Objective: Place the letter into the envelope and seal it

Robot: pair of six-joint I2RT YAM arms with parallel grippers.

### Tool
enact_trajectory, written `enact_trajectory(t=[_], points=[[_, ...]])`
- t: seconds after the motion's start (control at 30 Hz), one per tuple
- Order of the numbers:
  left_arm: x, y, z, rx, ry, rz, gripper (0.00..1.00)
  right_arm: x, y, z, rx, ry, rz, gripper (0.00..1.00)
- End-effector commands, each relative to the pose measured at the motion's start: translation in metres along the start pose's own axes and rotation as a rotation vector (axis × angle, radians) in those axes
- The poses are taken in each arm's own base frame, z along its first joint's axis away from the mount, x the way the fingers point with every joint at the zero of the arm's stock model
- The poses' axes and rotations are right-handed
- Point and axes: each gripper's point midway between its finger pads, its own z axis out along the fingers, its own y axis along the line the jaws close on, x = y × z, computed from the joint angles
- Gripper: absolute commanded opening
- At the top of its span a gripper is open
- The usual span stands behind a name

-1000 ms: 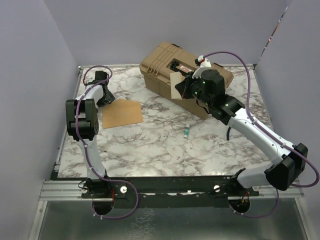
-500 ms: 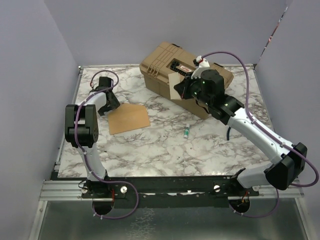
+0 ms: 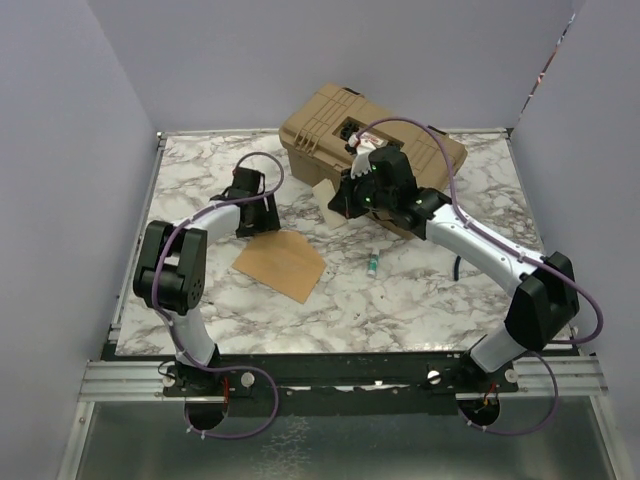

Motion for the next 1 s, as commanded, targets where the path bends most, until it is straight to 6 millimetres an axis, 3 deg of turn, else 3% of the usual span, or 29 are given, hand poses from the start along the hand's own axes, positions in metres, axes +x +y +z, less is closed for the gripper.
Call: enact_trajectory(t=[0.0,0.17,0.27,0.4,0.53,0.7,0.97], points=[[0.058,-0.033,-0.011,0.196,0.170,0.084,0.73,0.023,0.019,0.009,-0.112,0.096,-0.084,0.00],[0.069,-0.039,-0.027,0.253,0.167,0.074,0.74,0.063,0.028,0.010,-0.183,0.211,-0.130,0.00],[0.048,-0.034,-0.034,0.201,0.094,0.028,0.75,0.077,0.025,0.012,-0.186,0.251,-0.128,0.00],[0.015,-0.010,-0.044,0.076,-0.004,-0.195,0.80,0.086,0.022,0.020,-0.183,0.291,-0.114,0.00],[0.007,0.007,-0.059,0.044,-0.058,-0.338,0.85,0.101,0.025,0.038,-0.213,0.355,-0.037,0.00],[0.029,-0.001,-0.076,0.132,0.002,-0.349,0.88,0.123,0.031,0.062,-0.256,0.441,0.097,0.00],[0.085,0.009,-0.077,0.134,0.112,-0.387,0.68,0.146,0.027,0.085,-0.252,0.503,0.188,0.00]])
